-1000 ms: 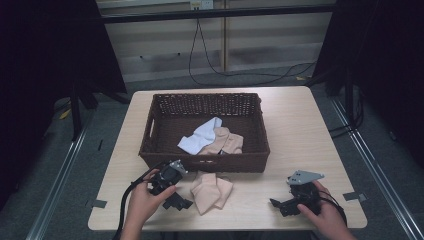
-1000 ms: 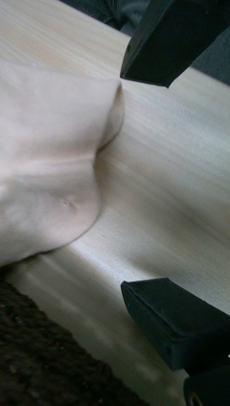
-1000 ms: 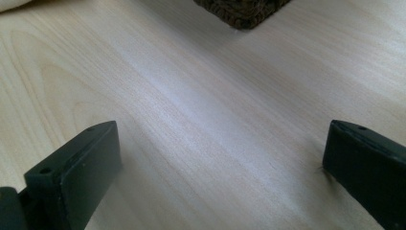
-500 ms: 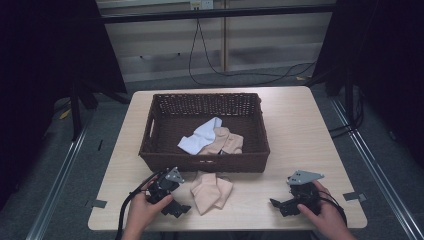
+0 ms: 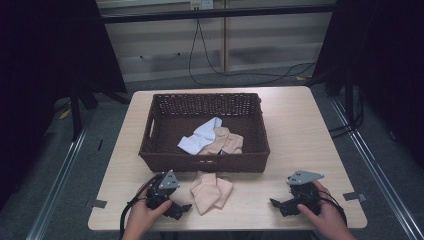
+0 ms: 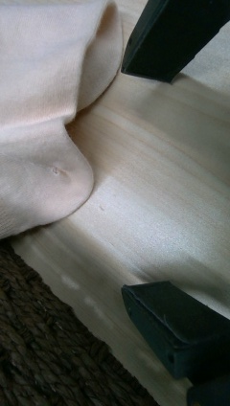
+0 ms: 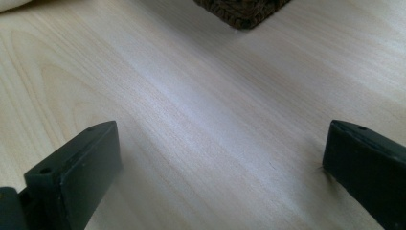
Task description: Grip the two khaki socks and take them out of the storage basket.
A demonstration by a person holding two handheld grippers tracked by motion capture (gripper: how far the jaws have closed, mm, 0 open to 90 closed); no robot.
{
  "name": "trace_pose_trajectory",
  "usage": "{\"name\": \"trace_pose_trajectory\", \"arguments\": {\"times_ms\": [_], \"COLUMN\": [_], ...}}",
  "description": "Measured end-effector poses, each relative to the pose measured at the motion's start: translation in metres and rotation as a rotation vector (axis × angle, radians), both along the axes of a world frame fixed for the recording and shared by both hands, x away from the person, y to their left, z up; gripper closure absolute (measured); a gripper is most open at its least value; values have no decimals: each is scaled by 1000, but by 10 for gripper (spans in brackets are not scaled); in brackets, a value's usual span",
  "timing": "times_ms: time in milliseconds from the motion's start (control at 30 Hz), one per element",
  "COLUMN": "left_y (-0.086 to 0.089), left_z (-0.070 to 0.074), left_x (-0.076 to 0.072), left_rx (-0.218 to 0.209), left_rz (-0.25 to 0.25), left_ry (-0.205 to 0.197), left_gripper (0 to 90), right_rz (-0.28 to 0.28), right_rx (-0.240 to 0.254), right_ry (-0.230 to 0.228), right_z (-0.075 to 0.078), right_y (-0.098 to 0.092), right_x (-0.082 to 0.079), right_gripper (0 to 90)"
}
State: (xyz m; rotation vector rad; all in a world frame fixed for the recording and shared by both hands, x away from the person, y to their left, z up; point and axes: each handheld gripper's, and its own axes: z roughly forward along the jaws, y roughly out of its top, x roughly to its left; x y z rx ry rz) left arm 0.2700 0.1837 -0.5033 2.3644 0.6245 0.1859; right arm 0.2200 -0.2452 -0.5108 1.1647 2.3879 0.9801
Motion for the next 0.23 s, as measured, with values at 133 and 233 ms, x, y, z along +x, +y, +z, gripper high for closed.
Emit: {"name": "trace_pose_trajectory", "arguments": {"times_ms": [133, 233], "left_y": [0, -1], "left_z": [0, 0], "left_x": [0, 0], "left_rx": [8, 2], "left_rz": [0, 8], "left_ry": [-1, -5], "left_gripper": [0, 0], "right_rz": [-1, -1], "right_rx": [0, 0], "right_ry": [1, 1], "right_z": [0, 0], "right_y": [0, 0], "right_x": [0, 0], "right_gripper": [0, 0]}}
